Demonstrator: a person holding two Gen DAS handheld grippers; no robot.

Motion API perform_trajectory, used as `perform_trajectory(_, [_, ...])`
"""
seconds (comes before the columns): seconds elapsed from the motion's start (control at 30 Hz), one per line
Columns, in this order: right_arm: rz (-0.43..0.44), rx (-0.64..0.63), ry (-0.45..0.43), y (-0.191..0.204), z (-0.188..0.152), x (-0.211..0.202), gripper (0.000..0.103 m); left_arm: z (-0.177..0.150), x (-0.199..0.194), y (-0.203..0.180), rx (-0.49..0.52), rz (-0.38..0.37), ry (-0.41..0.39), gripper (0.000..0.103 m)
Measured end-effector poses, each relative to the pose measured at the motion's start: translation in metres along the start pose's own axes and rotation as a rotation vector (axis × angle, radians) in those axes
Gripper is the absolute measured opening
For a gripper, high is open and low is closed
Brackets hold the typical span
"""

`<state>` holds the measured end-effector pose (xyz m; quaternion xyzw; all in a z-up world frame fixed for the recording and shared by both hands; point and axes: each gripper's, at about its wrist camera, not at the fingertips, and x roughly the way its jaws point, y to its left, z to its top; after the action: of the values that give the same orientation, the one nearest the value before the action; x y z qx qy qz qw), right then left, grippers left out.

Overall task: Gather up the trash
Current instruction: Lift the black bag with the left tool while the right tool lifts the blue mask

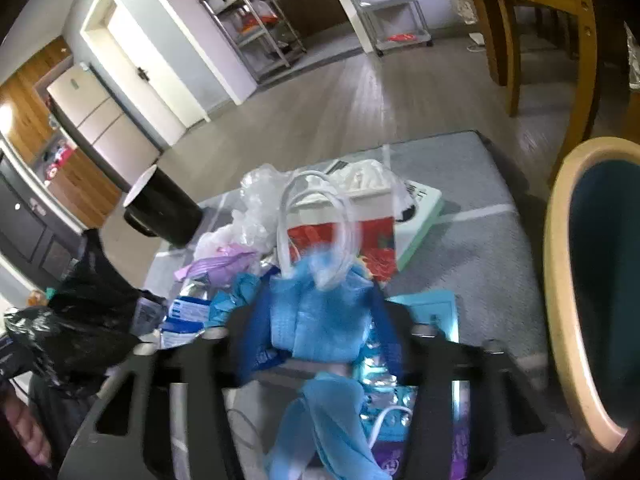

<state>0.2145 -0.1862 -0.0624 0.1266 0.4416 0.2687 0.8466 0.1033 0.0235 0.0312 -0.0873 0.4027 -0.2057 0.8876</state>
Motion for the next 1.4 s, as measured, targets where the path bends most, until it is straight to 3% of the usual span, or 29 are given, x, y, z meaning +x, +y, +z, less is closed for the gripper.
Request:
perform_trajectory(0.1, [0.020,0.001,-0.020,-0.001,-0.003,-0.006,0.008,0.001,0.004,-0.001,0.010,0.016,0.019,0.015])
perform_trajectory(0.23, [0.044,-0.007,-0.051,0.004,-0.005,-0.018,0.003,0.003,0.007,-0.003,0.008,0.034,0.026,0.015])
perform_trajectory(0.8, [0.075,-0.035,-0.220,0.020,-0.009,-0.097,0.003,0.011,-0.003,-0.024,0.014,0.013,-0.034,0.015])
perform_trajectory(1.03, [0.127,0.019,-0.263,0.009,-0.015,-0.123,0.003,0.014,-0.007,-0.024,0.007,-0.007,-0.065,0.015])
perform_trajectory(1.4, [0.076,0.040,-0.328,-0.003,-0.023,-0.156,0.003,0.030,0.006,-0.042,0.044,-0.061,-0.074,0.015])
